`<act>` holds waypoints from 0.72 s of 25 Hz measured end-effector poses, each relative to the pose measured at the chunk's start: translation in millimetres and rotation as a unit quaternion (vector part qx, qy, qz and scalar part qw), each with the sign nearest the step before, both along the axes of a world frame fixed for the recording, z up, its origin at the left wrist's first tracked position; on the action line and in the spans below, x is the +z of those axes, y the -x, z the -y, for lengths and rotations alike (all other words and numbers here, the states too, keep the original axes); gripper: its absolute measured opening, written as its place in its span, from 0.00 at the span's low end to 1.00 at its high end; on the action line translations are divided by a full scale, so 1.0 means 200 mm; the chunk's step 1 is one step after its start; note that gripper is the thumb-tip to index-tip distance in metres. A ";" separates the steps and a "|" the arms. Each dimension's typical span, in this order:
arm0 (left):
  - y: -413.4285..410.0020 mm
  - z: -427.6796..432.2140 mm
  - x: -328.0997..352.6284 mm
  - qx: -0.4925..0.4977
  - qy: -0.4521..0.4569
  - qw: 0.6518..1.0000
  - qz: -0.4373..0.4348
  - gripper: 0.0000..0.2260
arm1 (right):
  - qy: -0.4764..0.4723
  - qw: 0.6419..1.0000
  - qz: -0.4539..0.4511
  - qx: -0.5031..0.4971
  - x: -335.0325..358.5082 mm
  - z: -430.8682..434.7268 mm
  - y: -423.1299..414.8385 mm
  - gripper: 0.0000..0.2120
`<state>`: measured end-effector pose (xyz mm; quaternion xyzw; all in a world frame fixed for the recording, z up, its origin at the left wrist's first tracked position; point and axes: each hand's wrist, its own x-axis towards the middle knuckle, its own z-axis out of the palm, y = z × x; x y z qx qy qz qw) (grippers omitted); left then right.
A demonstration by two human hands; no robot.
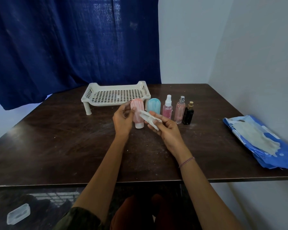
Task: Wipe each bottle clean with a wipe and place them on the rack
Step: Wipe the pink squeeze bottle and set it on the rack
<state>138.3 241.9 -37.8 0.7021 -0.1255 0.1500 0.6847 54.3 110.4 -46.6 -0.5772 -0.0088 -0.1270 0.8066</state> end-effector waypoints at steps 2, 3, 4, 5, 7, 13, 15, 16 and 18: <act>0.02 -0.02 0.00 -0.005 0.022 1.000 -0.007 0.15 | 0.048 0.998 0.015 -0.044 0.00 0.01 0.01 0.17; 0.03 -0.03 0.00 -0.008 0.027 1.000 -0.011 0.15 | 0.065 0.995 0.026 -0.070 0.01 0.02 0.01 0.18; 0.04 -0.04 -0.01 -0.011 0.029 0.999 -0.013 0.14 | 0.073 0.992 0.036 -0.092 0.02 0.02 0.02 0.17; 0.06 -0.05 -0.02 -0.015 0.032 0.999 -0.014 0.14 | 0.073 0.990 0.043 -0.110 0.02 0.02 0.02 0.15; 0.08 -0.07 -0.03 -0.026 0.044 0.999 -0.012 0.14 | 0.064 0.987 0.043 -0.143 0.03 0.00 0.03 0.10; 0.11 -0.10 -0.04 -0.045 0.053 0.998 0.005 0.13 | 0.090 0.966 0.011 -0.241 0.06 -0.06 -0.03 0.09; 0.11 -0.10 -0.04 -0.048 0.052 0.997 0.004 0.13 | 0.169 0.949 0.020 -0.265 0.09 -0.09 -0.07 0.12; 0.11 -0.10 -0.04 -0.048 0.050 0.998 0.003 0.13 | 0.201 0.944 0.031 -0.259 0.10 -0.11 -0.08 0.13; 0.11 -0.11 -0.05 -0.050 0.054 0.997 0.002 0.13 | 0.242 0.942 0.058 -0.224 0.11 -0.14 -0.10 0.15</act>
